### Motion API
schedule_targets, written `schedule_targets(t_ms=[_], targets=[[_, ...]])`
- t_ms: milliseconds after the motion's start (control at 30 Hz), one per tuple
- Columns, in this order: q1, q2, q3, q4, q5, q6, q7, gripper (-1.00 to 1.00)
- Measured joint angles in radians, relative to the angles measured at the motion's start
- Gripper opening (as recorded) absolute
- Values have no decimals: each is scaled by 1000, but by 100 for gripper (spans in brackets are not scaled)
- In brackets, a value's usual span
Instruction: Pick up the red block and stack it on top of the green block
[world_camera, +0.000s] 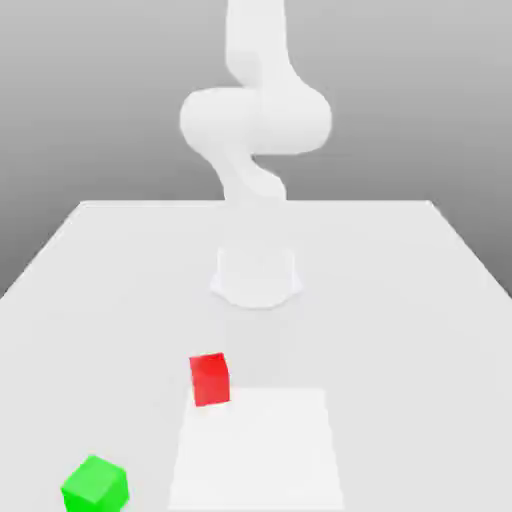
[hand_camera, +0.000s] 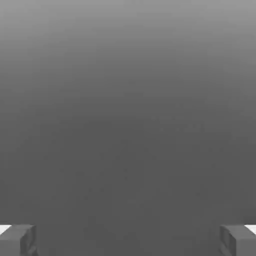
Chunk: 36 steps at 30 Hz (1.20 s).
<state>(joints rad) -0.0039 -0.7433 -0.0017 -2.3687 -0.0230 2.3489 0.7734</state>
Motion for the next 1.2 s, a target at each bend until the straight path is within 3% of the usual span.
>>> schedule_targets(t_ms=[333, 567, 700, 833, 867, 1100, 1200], targets=[[-26, 277, -73, -329, -79, 234, -153, 0], [-40, 553, -173, -573, -75, 460, -332, 0], [-31, 747, -175, -587, 14, 616, -422, 0], [-124, 885, -55, -572, 116, 735, -500, 0], [-140, 905, -36, -570, 125, 752, -507, -100], [-145, 903, -33, -571, 119, 749, -502, -100], [-128, 835, -65, -578, 61, 690, -458, -100]])
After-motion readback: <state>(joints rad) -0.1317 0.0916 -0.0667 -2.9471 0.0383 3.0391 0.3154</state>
